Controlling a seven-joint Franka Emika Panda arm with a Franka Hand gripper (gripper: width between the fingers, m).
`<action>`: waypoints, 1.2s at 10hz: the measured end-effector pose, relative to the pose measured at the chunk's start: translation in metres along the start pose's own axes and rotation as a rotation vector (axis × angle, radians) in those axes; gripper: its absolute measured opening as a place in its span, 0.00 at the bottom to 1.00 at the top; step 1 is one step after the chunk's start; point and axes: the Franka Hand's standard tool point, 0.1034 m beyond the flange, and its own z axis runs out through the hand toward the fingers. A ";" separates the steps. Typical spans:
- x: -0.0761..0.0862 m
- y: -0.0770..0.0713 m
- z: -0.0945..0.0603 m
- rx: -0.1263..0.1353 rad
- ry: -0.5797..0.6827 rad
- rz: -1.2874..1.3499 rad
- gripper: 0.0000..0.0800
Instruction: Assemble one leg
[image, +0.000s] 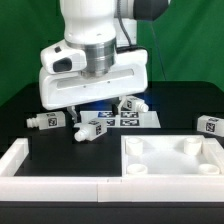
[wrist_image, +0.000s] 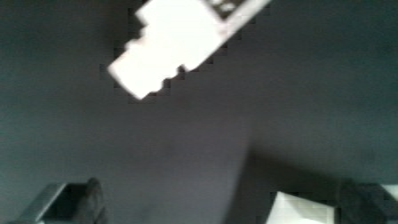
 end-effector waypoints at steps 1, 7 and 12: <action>-0.001 -0.002 -0.002 -0.015 0.021 -0.147 0.81; -0.011 -0.008 0.007 -0.008 0.010 -0.480 0.81; -0.020 -0.007 0.014 -0.009 0.010 -0.533 0.81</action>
Offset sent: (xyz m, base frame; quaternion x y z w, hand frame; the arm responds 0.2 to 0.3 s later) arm 0.0000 0.0000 0.0000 0.0000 0.0000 0.0000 1.0000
